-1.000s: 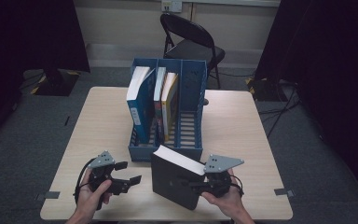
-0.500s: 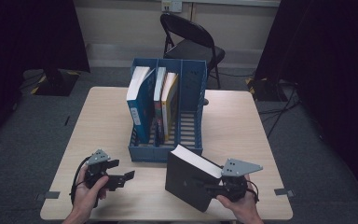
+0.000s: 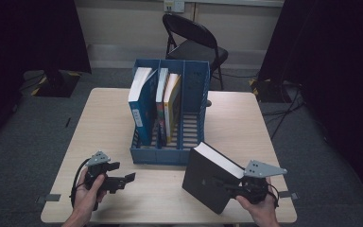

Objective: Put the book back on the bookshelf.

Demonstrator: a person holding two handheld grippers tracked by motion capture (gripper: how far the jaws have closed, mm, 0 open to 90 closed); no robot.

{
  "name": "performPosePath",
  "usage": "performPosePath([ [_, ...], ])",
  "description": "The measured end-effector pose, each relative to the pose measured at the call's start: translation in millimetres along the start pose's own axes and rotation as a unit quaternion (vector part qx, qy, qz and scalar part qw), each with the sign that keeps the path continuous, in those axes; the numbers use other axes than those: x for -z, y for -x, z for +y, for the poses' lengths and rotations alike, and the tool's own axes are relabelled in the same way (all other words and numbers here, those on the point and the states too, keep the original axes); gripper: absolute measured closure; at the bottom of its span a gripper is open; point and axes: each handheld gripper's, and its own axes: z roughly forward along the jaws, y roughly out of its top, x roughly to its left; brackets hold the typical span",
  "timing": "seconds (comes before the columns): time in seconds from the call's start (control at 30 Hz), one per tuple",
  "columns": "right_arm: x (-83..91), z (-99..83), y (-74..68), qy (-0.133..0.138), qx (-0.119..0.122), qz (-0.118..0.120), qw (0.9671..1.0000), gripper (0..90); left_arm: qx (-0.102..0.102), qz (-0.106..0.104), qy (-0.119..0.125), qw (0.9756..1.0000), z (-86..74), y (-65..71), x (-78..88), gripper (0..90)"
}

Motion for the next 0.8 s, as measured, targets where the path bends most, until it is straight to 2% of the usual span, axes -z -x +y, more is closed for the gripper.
performPosePath([
  [0.07,2.7,-0.6,2.9,0.000,-0.002,-0.007,1.0000,52.2,0.000,0.004,-0.006,1.0000,0.1,0.6,-0.5,15.6],
  [0.33,11.4,-3.0,14.0,0.005,-0.011,-0.036,0.9993,52.2,0.002,0.015,-0.007,0.9999,-0.1,-2.1,0.4,15.6],
  [0.8,19.5,-4.0,34.0,0.013,-0.028,-0.083,0.9961,52.3,0.008,0.019,-0.011,0.9997,-0.5,-2.8,-1.0,15.6],
])
